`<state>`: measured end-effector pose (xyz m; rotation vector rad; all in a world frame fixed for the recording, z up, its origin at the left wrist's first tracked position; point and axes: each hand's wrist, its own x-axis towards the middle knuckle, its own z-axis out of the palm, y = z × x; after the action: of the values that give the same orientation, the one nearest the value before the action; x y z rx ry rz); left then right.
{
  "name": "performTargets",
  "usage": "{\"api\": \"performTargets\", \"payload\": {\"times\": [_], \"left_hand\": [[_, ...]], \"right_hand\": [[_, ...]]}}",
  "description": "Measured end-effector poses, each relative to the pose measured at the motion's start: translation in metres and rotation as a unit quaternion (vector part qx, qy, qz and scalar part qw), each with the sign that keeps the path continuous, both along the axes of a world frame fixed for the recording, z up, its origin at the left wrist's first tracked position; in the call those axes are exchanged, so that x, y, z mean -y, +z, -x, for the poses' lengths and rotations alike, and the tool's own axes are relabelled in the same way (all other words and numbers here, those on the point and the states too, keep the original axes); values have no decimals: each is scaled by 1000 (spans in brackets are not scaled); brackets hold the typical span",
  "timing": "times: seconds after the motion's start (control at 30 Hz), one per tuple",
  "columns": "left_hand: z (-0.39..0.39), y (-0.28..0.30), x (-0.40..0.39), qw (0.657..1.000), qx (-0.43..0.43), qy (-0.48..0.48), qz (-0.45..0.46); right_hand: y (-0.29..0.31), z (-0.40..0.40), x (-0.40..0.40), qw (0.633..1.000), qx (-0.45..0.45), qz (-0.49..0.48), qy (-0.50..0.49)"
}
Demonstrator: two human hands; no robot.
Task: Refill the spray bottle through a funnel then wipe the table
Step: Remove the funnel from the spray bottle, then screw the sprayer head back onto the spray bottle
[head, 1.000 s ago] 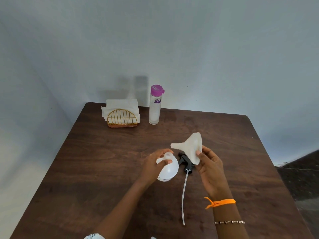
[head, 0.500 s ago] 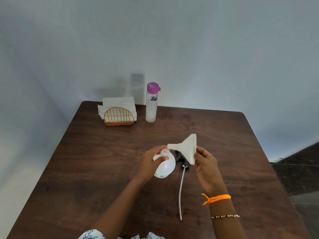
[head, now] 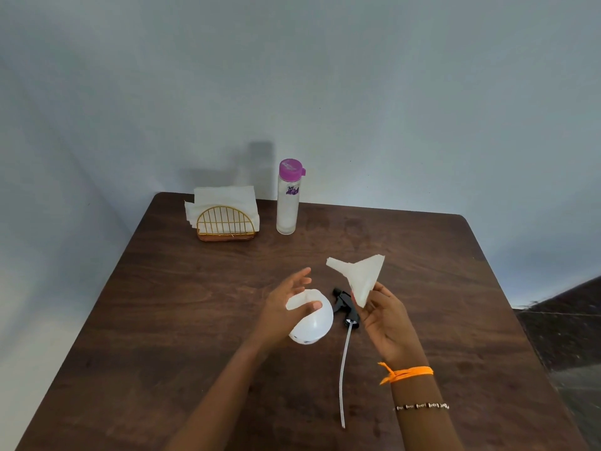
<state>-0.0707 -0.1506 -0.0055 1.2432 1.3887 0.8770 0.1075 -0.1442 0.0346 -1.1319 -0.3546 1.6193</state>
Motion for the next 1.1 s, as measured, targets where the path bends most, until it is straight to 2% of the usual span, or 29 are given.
{"api": "performTargets", "payload": {"times": [0.13, 0.23, 0.4, 0.5, 0.77, 1.1], "left_hand": [[5, 10, -13, 999, 29, 32, 13], [6, 10, -27, 998, 30, 50, 31], [5, 5, -57, 996, 13, 72, 57], [5, -2, -78, 994, -10, 76, 73], [5, -16, -108, 991, 7, 83, 107], [0, -23, -117, 988, 17, 88, 123]], "right_hand": [[-4, 6, -26, 998, 65, 0, 2], [-13, 13, -49, 987, 157, -17, 8], [-37, 26, -102, 946, 320, -56, -7], [-52, 35, -135, 921, 384, -65, -10], [-87, 45, -199, 900, 435, -32, -19], [-105, 45, -223, 892, 450, -36, 16]]}}
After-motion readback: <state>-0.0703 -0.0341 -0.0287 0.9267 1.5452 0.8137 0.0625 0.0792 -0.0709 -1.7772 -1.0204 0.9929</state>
